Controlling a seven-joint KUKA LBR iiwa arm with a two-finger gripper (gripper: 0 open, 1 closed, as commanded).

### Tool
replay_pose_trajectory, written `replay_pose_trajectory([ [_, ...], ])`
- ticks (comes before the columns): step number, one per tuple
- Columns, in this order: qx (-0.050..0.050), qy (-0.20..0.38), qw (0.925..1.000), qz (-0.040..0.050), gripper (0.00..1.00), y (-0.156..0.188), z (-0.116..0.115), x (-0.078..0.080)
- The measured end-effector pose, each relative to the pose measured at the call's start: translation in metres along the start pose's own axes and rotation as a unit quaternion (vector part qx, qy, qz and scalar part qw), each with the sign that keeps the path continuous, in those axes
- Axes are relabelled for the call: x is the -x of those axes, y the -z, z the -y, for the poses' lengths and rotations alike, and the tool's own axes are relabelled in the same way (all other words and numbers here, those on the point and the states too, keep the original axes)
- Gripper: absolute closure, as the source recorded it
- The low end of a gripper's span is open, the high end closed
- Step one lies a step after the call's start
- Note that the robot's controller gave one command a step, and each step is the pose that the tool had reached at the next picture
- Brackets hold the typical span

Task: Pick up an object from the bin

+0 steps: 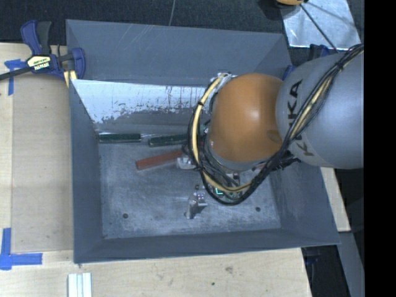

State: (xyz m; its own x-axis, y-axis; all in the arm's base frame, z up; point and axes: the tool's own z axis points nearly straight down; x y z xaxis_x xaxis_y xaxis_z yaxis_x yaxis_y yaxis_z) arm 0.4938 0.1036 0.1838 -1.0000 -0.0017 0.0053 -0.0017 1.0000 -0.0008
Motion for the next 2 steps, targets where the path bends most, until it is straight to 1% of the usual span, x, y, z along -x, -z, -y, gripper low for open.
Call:
replay_pose_trajectory([
  [1,0.001,-0.001,1.0000,0.0039,0.00,0.004,0.000,0.002],
  [2,0.002,0.002,1.0000,0.0087,0.00,-0.058,-0.026,0.052],
])
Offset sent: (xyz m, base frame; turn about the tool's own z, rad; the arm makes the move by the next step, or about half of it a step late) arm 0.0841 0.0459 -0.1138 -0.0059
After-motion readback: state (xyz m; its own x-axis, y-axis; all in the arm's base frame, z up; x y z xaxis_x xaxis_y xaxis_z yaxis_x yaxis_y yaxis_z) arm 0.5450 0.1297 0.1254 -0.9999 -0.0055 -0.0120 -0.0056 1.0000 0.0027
